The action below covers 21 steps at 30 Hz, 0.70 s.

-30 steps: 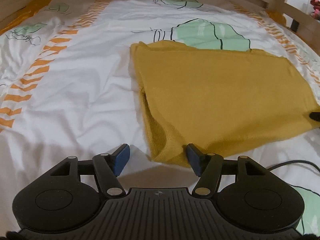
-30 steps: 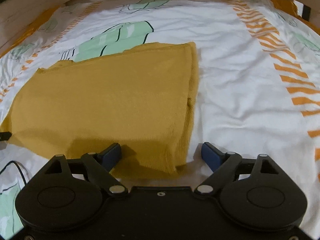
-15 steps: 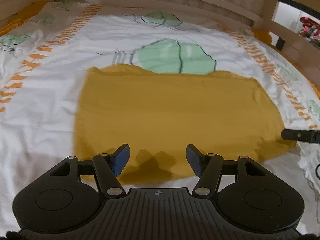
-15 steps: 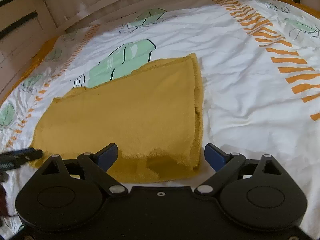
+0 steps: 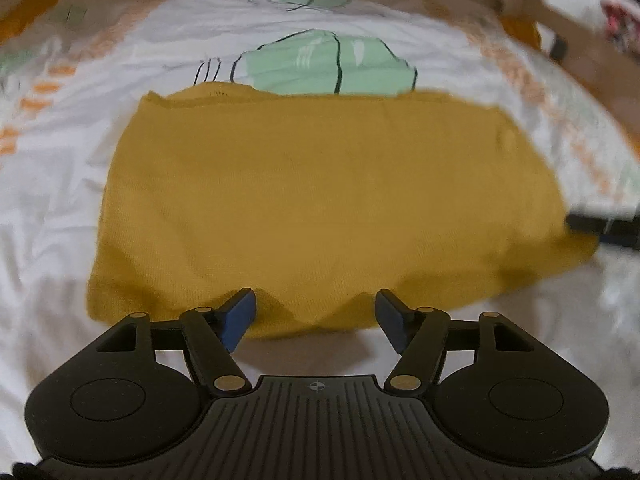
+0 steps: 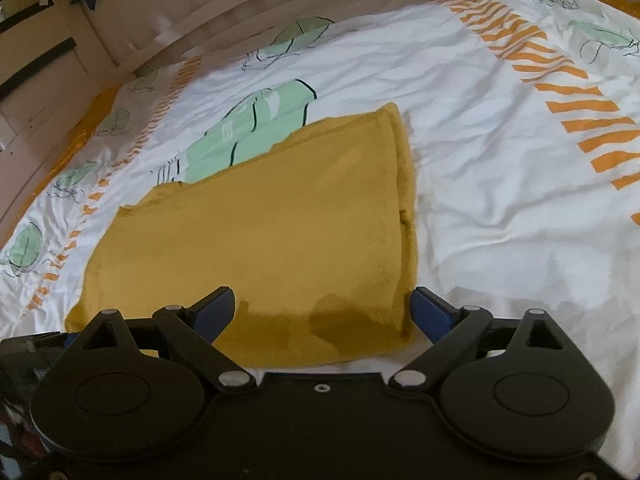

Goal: Fold small clothes

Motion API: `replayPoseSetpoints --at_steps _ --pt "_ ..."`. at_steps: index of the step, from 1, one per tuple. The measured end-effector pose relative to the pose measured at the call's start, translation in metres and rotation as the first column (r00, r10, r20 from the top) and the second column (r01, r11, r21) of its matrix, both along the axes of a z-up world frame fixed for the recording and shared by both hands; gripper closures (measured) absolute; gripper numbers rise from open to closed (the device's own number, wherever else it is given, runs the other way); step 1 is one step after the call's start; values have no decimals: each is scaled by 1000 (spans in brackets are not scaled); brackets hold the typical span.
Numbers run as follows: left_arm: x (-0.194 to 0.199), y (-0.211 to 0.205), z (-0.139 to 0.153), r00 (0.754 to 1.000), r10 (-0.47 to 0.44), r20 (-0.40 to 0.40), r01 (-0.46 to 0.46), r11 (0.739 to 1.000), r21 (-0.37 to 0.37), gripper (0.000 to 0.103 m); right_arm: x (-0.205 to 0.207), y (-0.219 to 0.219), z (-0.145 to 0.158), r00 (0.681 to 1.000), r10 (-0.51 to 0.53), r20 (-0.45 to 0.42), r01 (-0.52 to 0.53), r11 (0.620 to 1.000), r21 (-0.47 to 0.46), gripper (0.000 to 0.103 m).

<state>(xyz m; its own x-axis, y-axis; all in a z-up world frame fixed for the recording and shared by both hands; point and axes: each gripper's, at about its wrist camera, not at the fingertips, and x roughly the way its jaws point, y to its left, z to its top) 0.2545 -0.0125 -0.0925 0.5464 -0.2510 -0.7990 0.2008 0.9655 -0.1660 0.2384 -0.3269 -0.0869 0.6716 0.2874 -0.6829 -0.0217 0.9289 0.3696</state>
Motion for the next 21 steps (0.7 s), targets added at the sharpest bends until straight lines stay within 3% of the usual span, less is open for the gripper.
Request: replayPoseSetpoints --at_steps 3,7,11,14,18,21 --pt "17 1 16 999 35 7 -34 997 -70 39 0 -1 3 1000 -3 10 2 1000 14 7" --pt "50 -17 32 996 64 68 -61 997 -37 39 0 -6 6 1000 -12 11 12 999 44 3" --pt "84 -38 31 993 103 65 -102 995 -24 39 1 -9 8 1000 -22 13 21 997 75 3" --pt "102 -51 17 989 140 55 -141 989 31 39 2 -11 8 1000 -21 10 20 996 87 3" --pt "120 -64 -12 992 125 14 -126 982 138 37 4 -14 10 999 -32 8 31 994 109 3" --pt "119 -66 -18 993 110 51 -117 980 164 33 4 -16 12 999 -37 16 34 993 116 3"
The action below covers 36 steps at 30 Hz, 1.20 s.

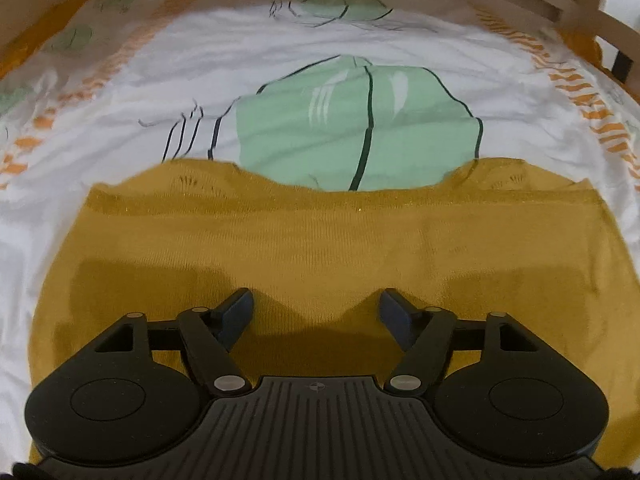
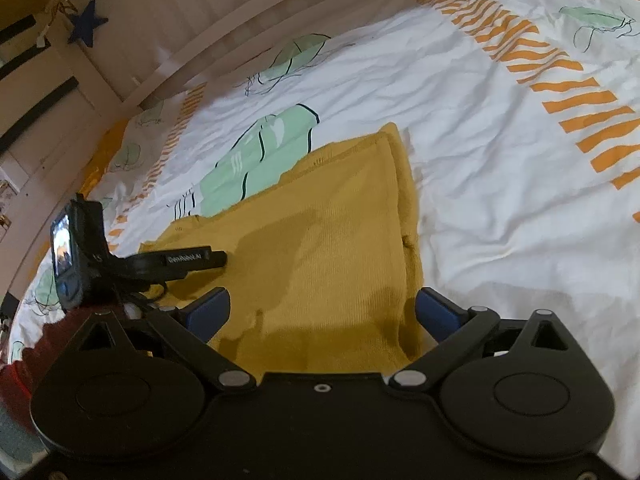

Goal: Fold small clothes

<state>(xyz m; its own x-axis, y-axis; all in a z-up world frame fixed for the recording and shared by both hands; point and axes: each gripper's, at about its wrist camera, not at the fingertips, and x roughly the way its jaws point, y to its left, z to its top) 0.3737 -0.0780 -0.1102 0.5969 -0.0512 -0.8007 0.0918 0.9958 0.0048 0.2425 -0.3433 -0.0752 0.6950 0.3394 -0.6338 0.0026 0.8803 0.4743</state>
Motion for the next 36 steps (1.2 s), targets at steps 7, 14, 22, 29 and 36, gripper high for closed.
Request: replayPoseSetpoints --at_steps 7,14,22,29,36 --pt "-23 8 15 1000 6 -5 -6 1000 -26 35 1 -5 -1 1000 -13 -5 13 1000 14 3" --pt "-88 6 6 999 -47 14 48 998 -34 35 4 -10 -10 999 -36 -33 37 999 26 3" --pt "-113 48 17 999 -29 -26 25 987 -156 35 12 -16 -32 995 -39 -94 40 999 9 1" --pt "-125 103 45 999 17 51 -10 991 -131 35 14 -20 -43 997 -15 -76 21 997 76 0" --pt "-109 148 45 993 83 84 -75 992 -103 35 16 -32 -53 999 -30 -20 33 983 180 0"
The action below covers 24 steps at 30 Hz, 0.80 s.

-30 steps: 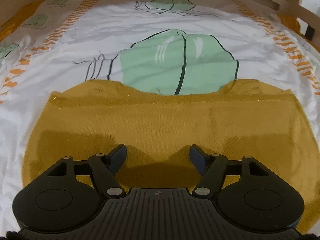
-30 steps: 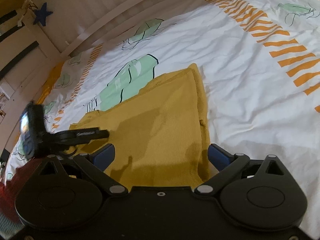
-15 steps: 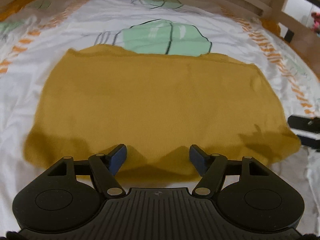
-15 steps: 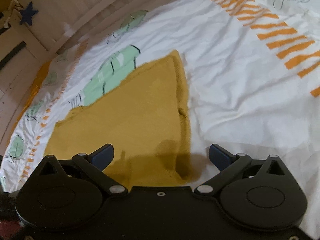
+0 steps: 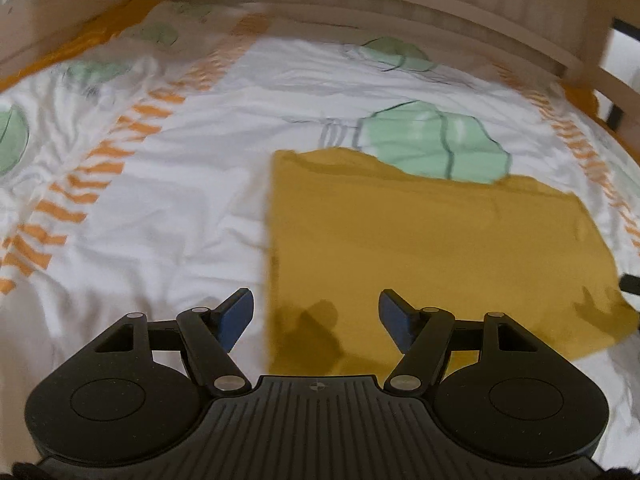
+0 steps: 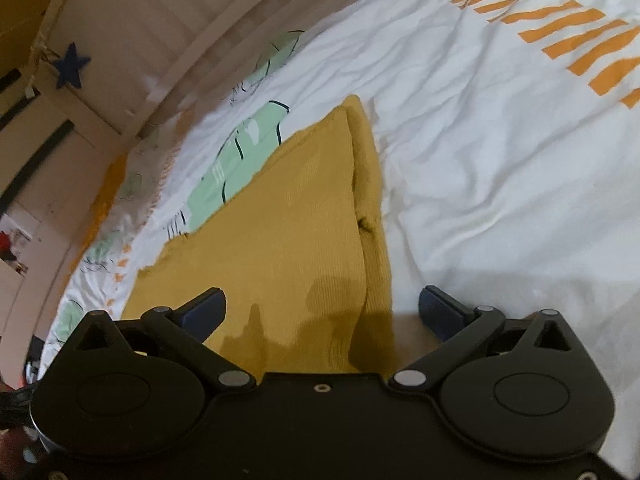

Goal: Fold small clothes

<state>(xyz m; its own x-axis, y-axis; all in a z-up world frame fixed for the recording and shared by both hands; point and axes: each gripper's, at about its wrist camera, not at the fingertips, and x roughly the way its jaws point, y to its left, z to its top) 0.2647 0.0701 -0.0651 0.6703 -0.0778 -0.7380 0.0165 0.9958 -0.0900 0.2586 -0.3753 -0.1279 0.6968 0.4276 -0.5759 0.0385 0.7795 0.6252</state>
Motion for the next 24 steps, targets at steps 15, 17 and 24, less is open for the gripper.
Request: replayPoseSetpoints --at_steps 15,17,24 --pt "27 55 -25 983 110 -150 -128 985 -118 35 60 -22 -1 996 64 -62 -54 986 155 0" --pt "26 54 -25 983 101 -151 -121 984 -128 35 66 -19 -3 996 68 -49 -60 986 153 0" --pt "26 53 -19 988 86 -127 -103 986 -130 35 84 3 2 988 153 -8 -153 988 26 1"
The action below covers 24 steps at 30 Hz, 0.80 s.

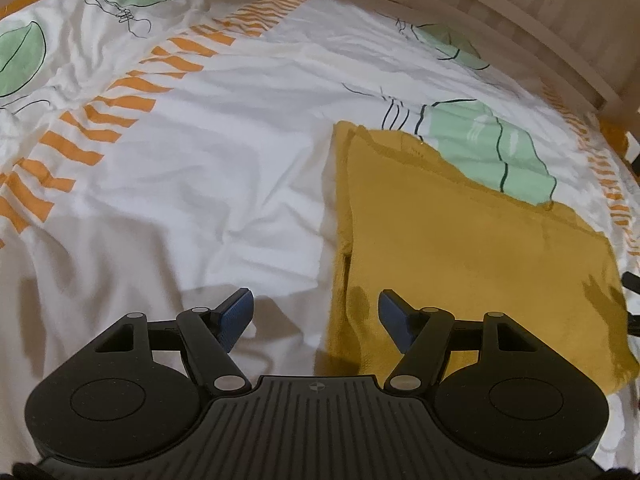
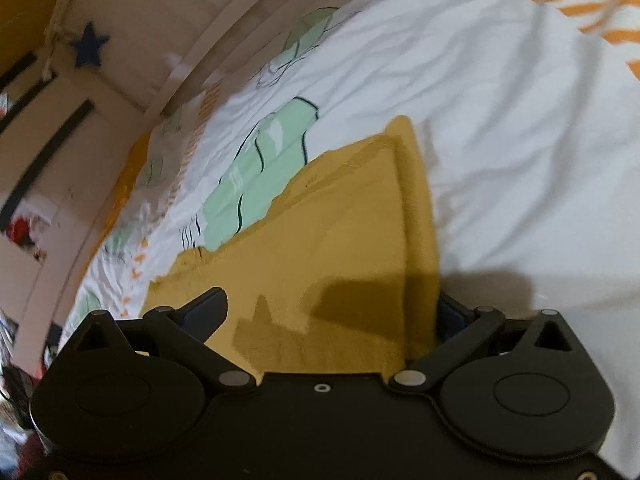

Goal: Fold small clothes
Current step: 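Grasp the sweater side edge with the right tool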

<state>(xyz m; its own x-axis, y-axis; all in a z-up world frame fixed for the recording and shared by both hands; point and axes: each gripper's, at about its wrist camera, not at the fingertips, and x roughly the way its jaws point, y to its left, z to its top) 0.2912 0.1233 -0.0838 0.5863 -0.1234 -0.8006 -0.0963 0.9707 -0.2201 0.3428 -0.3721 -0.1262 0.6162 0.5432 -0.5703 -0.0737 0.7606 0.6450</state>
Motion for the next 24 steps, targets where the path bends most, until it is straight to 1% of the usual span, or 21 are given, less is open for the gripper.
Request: replayPoseSetpoints --at_steps 1,2,3,4,5,7,9,12,15,19,22,24 --pt "0 1 0 1000 1 0 -1 1000 -2 35 2 2 1 1000 8 6 -8 1000 -7 4" --pt "0 1 0 1000 1 -1 -1 1000 -4 35 3 2 1 1000 9 9 -8 1000 -11 22" --pt "1 1 1 1000 0 0 0 1000 -7 35 4 0 1 1000 7 8 -7 1000 -7 51" --pt "1 1 1 1000 1 1 -1 1000 -7 35 6 -2 -2 1000 -6 -14 6 1000 -1 64" --pt "1 1 1 1000 2 1 -2 1000 -7 35 8 -4 -6 999 -11 -32 12 1000 12 72" --pt "0 1 1 1000 -1 1 1 1000 -8 35 8 -2 -8 999 -18 -28 19 1000 19 73" --pt "0 1 2 1000 -3 -1 3 1000 -11 35 6 3 -4 999 -31 -22 30 1000 -6 74" --pt "0 2 5 1000 0 8 0 1000 -12 35 5 14 12 999 -35 -17 34 999 -35 76" --pt "-1 4 10 1000 3 21 -3 1000 -5 35 8 33 39 1000 -18 -6 17 998 -67 77" --pt "0 9 16 1000 3 17 -3 1000 -14 35 15 78 79 999 49 20 -47 994 -94 77" --pt "-1 12 20 1000 -4 21 4 1000 -27 35 20 121 98 993 113 37 -109 990 -89 77" --pt "-2 16 25 999 -2 32 3 999 -35 35 21 148 102 989 140 42 -136 987 -88 78"
